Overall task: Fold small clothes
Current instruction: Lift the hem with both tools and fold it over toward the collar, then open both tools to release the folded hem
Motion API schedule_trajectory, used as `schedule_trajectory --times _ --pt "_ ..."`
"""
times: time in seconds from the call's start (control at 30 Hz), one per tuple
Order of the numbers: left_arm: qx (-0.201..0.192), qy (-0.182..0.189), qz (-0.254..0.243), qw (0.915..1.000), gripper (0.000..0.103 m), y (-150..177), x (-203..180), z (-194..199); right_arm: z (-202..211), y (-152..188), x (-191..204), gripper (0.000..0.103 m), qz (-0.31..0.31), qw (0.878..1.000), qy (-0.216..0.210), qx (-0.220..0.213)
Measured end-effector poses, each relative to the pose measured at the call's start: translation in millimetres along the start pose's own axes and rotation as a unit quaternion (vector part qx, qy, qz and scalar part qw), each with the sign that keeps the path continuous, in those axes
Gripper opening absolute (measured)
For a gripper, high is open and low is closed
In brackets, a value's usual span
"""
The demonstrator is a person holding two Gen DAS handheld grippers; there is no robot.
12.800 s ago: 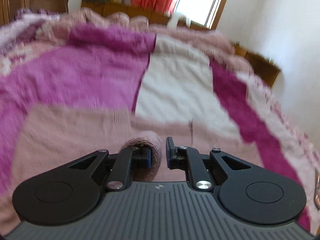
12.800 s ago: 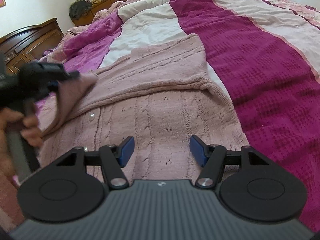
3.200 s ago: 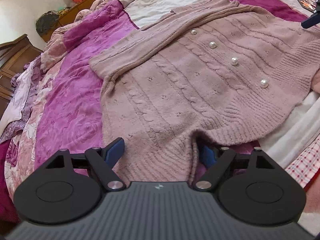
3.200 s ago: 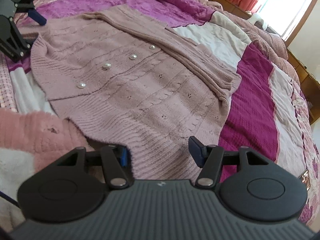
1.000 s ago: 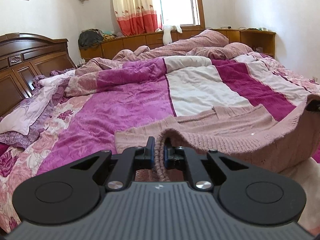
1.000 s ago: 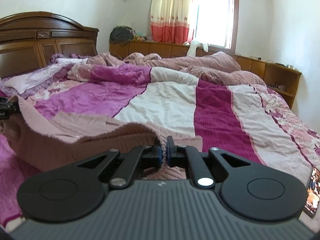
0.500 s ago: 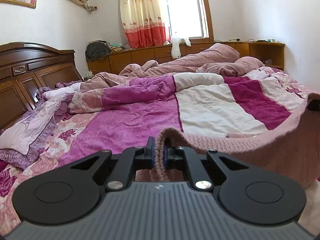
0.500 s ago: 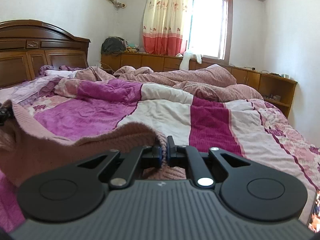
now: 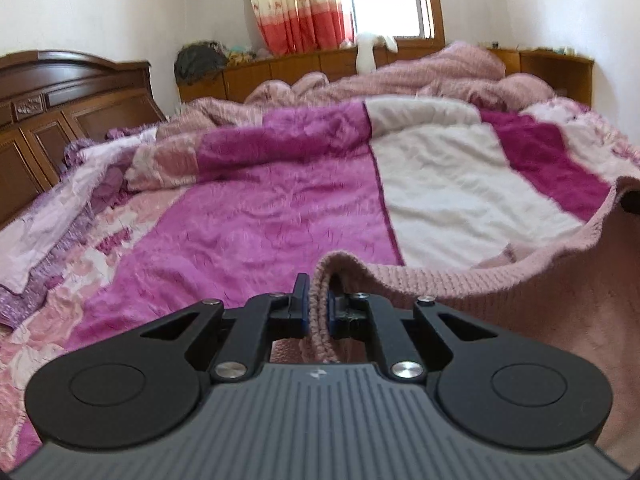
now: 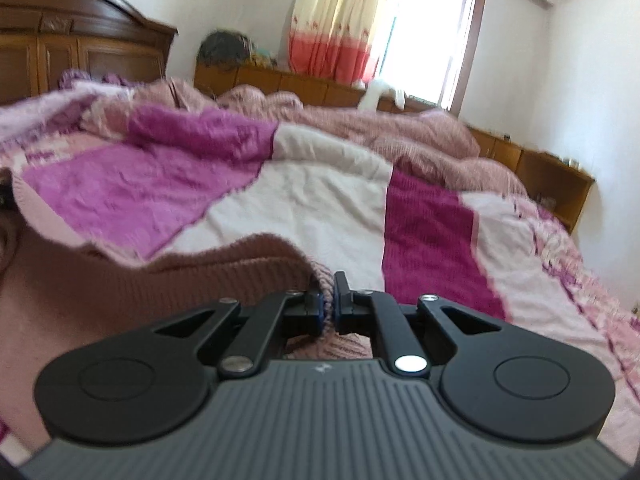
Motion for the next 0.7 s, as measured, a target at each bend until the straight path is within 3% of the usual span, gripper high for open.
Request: schedule_trajectory --times 0.27,0.6,0.7 --pt "0.05 -0.011 -0.012 0.9986 0.01 34 0 -63 -50 39 18 0.008 0.01 0.998 -0.007 0.065" --pt "0.063 -0.011 -0.019 0.9978 0.011 46 -2 -76 -61 51 27 0.011 0.005 0.996 -0.009 0.083" --pt "0.063 -0.006 -0.01 0.998 0.028 42 0 -69 -58 48 24 0.027 -0.01 0.996 -0.013 0.083"
Point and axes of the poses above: each gripper's, at about its wrist camera, not at the fingertips, and z roughly against the way its jaws point, x to its left, y to its underside, the point moved 9 cm from there along -z, roughly the way its jaws point, and after that the axes turned 6 degrees about z, right-handed, at the moved point
